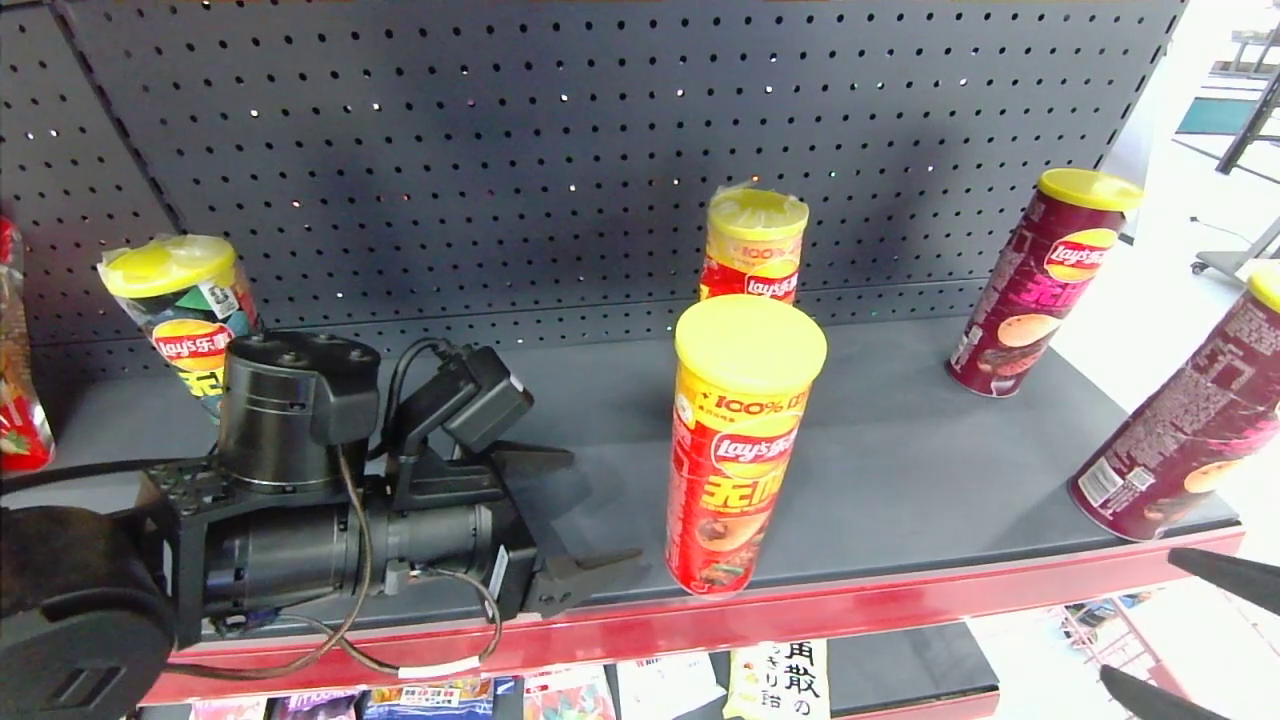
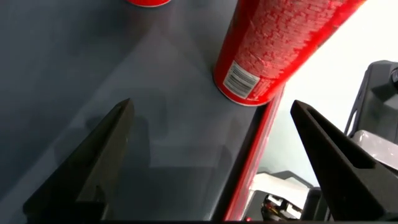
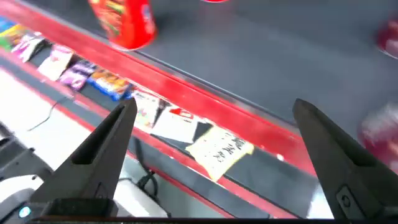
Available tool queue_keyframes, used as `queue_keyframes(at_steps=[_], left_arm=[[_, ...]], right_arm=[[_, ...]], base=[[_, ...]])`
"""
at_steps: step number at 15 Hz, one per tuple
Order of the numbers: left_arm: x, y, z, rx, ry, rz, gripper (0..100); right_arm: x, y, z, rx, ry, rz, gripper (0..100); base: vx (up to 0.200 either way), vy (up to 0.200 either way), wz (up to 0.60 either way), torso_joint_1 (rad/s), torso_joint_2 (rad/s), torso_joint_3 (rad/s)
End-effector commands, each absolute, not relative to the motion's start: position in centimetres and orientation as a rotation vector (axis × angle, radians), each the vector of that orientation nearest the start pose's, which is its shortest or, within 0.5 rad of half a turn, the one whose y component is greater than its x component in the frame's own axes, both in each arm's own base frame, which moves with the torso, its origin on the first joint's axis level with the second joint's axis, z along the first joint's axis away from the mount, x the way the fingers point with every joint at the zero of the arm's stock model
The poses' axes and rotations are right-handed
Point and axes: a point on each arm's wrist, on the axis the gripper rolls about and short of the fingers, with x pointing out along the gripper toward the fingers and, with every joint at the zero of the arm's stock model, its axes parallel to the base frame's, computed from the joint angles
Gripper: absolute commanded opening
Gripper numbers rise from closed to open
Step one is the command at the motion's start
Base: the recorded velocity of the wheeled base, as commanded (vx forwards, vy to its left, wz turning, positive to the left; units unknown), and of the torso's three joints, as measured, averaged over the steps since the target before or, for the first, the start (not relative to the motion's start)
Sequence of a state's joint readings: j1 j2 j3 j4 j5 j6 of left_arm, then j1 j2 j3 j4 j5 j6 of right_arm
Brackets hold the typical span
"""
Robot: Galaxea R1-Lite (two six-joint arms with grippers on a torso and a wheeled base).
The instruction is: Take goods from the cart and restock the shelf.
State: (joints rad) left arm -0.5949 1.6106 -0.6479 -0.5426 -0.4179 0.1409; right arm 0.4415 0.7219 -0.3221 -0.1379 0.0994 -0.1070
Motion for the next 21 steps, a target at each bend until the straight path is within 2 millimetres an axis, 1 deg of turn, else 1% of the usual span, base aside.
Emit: queue_keyframes(at_steps=[1,2,3,4,7,12,18,21], left_arm=[[21.9,-16.0,15.3,0.167,0.385,-1.027,100],[22.3,-16.2,15.0,0.17,0.396,-1.025,100],[22.3,-16.2,15.1,0.168,0.395,-1.026,100],[22.8,-16.6,15.1,0.17,0.389,-1.025,100],[23.9,-17.3,15.4,0.167,0.372,-1.024,100],[24.0,-17.6,15.4,0.168,0.37,-1.031,100],[25.2,-18.4,15.4,0.168,0.362,-1.03,100],[25.3,-18.6,15.3,0.169,0.362,-1.031,100]], right_arm=[[4.1,2.0,17.7,-0.119,0.162,0.502,100],[3.6,1.7,17.6,-0.101,0.164,0.486,100],[3.5,1.7,17.5,-0.101,0.166,0.484,100],[3.3,1.5,17.5,-0.098,0.162,0.475,100],[3.4,1.5,17.4,-0.097,0.167,0.472,100],[3.3,1.5,17.3,-0.097,0.167,0.472,100],[3.3,1.5,17.3,-0.098,0.167,0.47,100],[3.2,1.5,17.1,-0.098,0.168,0.469,100]], base=[[0.0,0.0,0.0,0.0,0.0,0.0],[0.0,0.0,0.0,0.0,0.0,0.0],[0.0,0.0,0.0,0.0,0.0,0.0],[0.0,0.0,0.0,0.0,0.0,0.0],[0.0,0.0,0.0,0.0,0.0,0.0],[0.0,0.0,0.0,0.0,0.0,0.0],[0.0,0.0,0.0,0.0,0.0,0.0],[0.0,0.0,0.0,0.0,0.0,0.0]])
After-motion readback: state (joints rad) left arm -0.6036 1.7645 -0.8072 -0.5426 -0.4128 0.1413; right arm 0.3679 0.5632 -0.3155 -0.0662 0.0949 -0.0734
